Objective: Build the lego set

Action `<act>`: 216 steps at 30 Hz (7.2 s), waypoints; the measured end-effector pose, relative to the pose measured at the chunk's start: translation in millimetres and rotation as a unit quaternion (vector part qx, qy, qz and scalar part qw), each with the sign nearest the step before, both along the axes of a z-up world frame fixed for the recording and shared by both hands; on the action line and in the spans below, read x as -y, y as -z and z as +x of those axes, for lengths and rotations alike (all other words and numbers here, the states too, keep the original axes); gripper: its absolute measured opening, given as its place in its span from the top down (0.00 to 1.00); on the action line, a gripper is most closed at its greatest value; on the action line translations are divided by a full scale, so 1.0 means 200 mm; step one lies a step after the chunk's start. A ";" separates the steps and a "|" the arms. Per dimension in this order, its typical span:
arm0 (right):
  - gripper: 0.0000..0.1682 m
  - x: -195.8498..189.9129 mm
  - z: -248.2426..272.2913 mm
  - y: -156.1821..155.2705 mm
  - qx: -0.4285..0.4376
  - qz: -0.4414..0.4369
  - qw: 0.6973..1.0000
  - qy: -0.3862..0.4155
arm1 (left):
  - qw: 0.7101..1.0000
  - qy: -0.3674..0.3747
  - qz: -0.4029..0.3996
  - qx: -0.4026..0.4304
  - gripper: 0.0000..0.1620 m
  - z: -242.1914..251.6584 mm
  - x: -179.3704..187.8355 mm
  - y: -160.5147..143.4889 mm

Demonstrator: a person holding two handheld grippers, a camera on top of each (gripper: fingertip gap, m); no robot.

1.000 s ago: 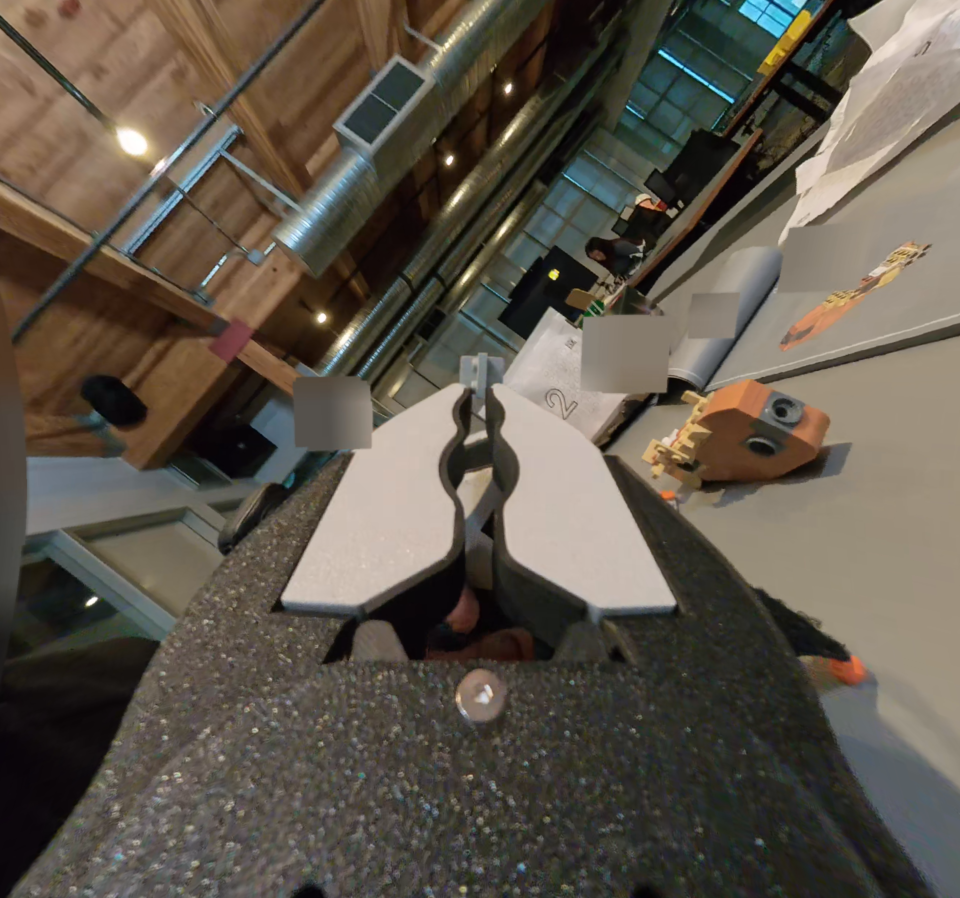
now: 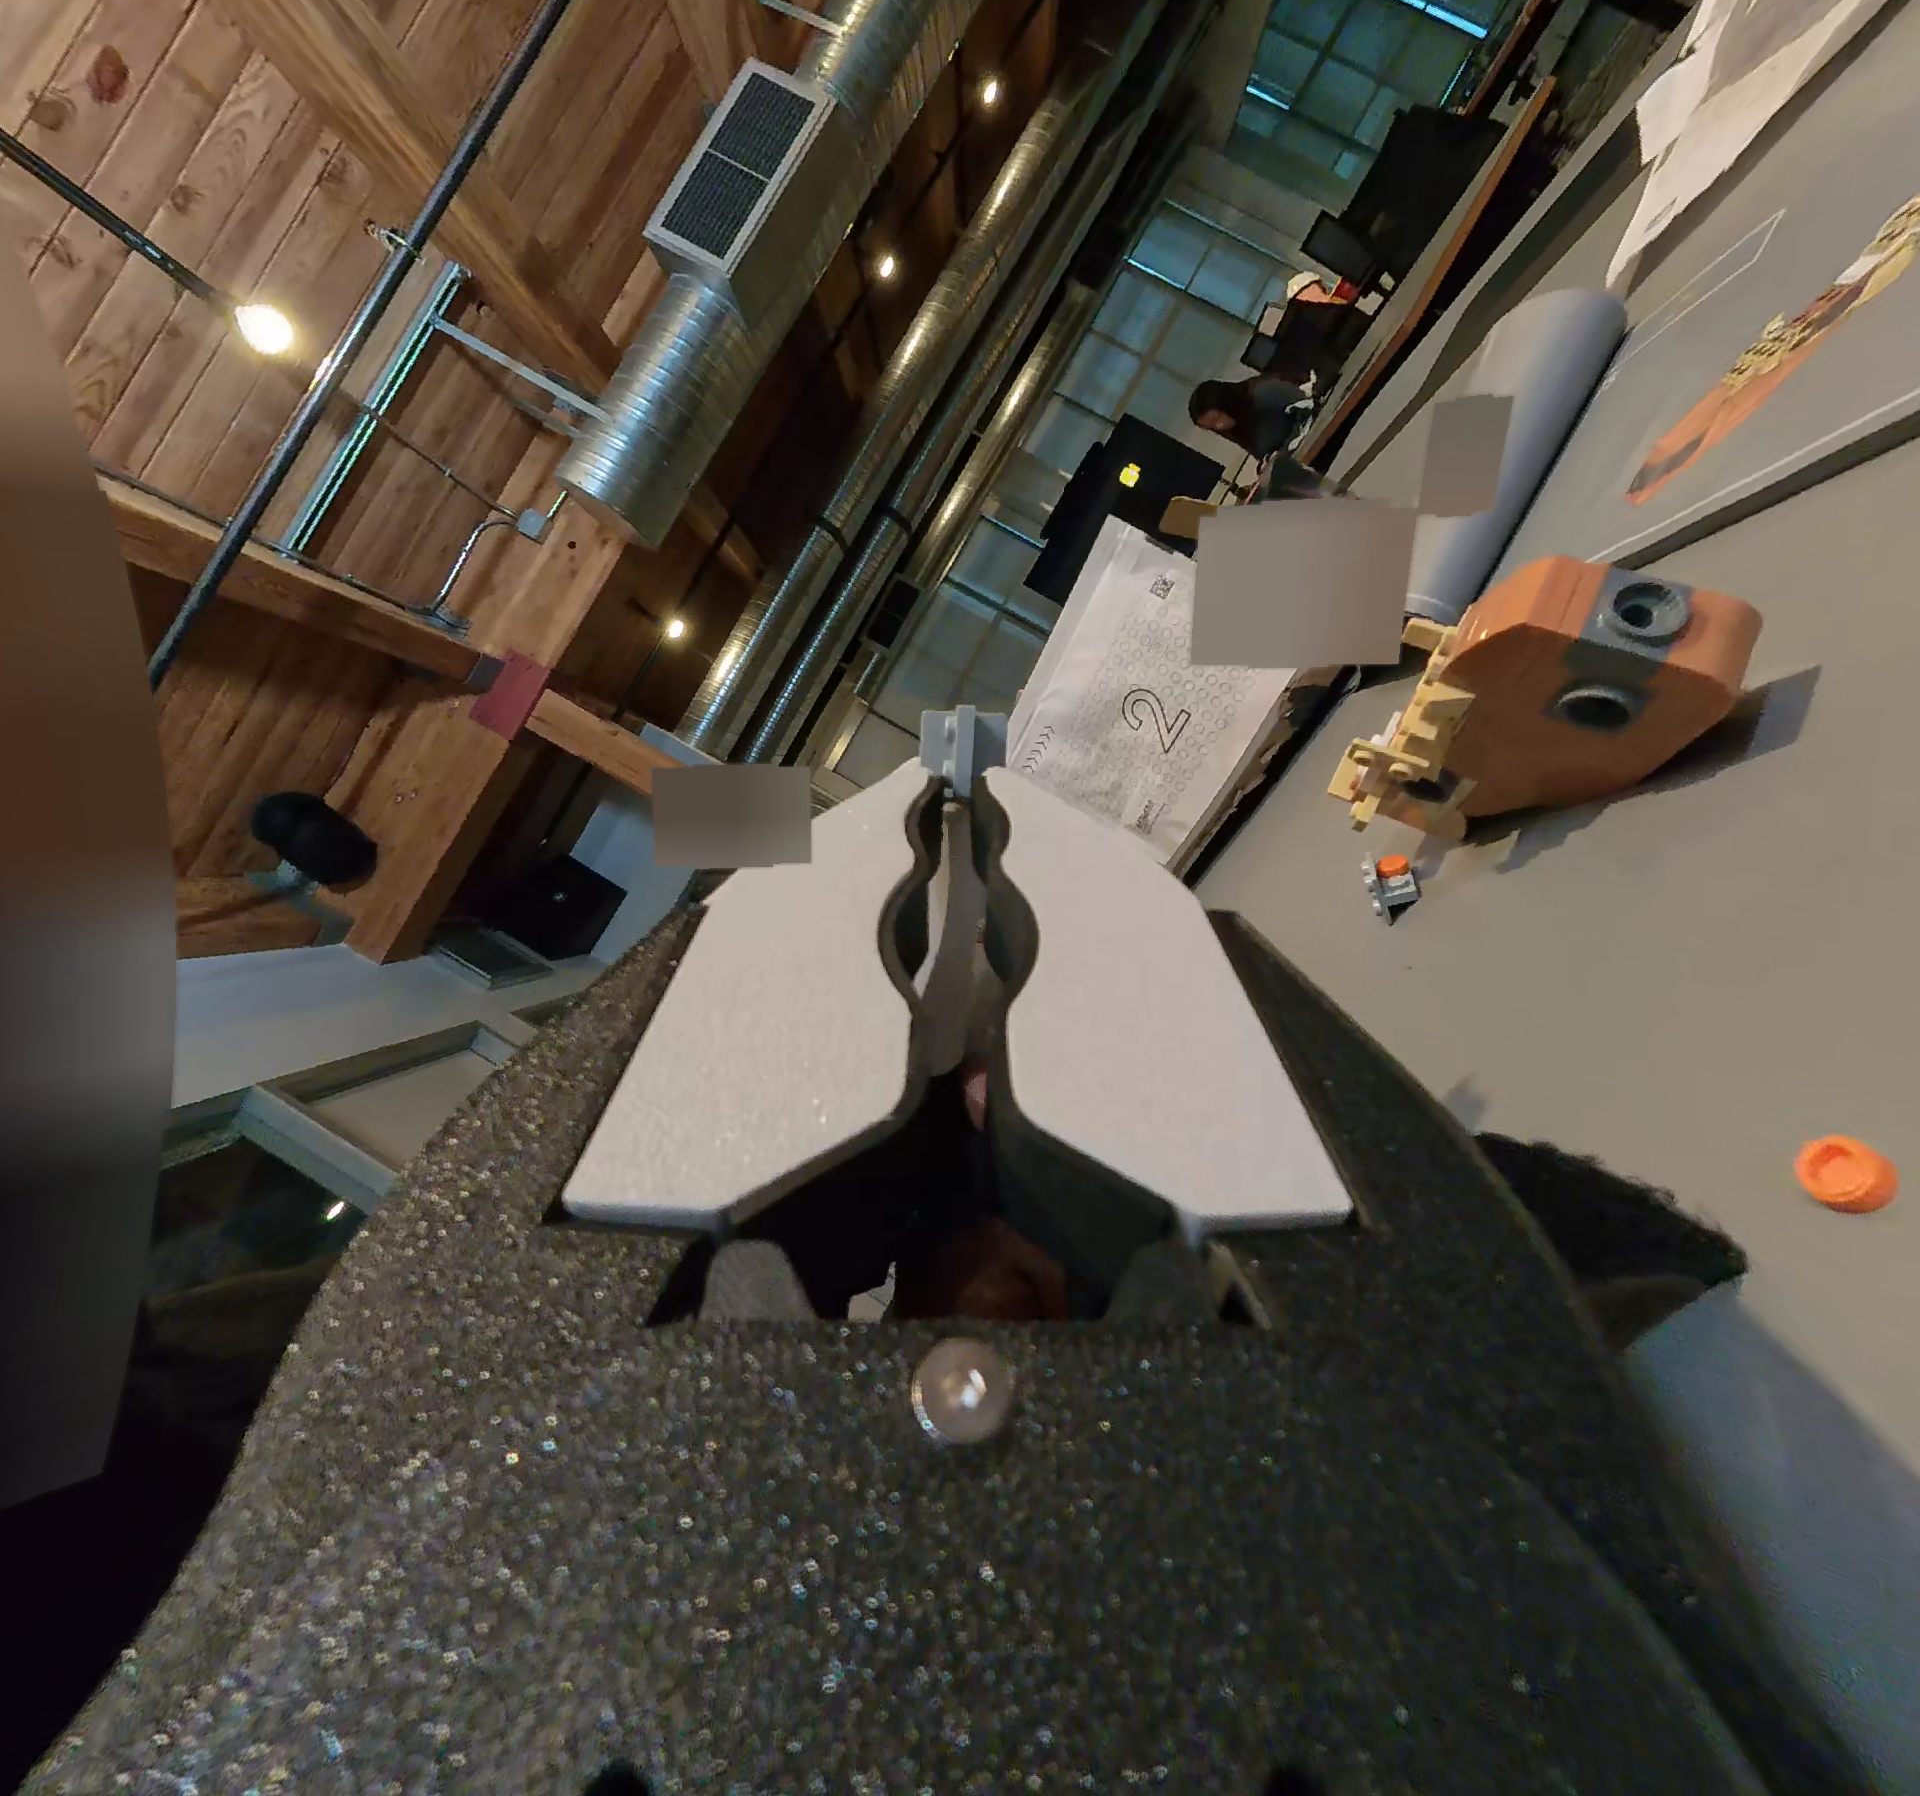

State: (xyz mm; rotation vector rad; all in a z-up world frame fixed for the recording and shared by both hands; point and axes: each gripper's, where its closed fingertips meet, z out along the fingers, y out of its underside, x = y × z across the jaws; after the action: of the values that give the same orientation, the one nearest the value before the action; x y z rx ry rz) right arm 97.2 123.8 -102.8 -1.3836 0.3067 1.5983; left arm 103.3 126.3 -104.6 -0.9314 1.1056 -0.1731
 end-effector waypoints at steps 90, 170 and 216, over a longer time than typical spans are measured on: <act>0.92 -0.04 -0.16 0.09 0.523 0.145 0.828 0.141 | 0.683 0.066 -0.515 -0.514 0.98 -0.42 -0.51 0.50; 0.93 0.07 0.02 0.36 0.742 0.207 0.638 0.021 | 0.623 0.108 -0.505 -0.587 0.98 -0.38 0.03 0.49; 1.00 0.02 0.23 0.58 0.729 0.075 0.667 -0.134 | 0.649 0.065 -0.566 -0.503 0.86 -0.34 0.08 0.53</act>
State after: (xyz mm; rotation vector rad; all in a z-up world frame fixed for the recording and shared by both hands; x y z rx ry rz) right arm 142.6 119.7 -219.2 -2.1512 -1.0078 0.2496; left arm 34.9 111.2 -210.4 -2.2403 2.1791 -0.5468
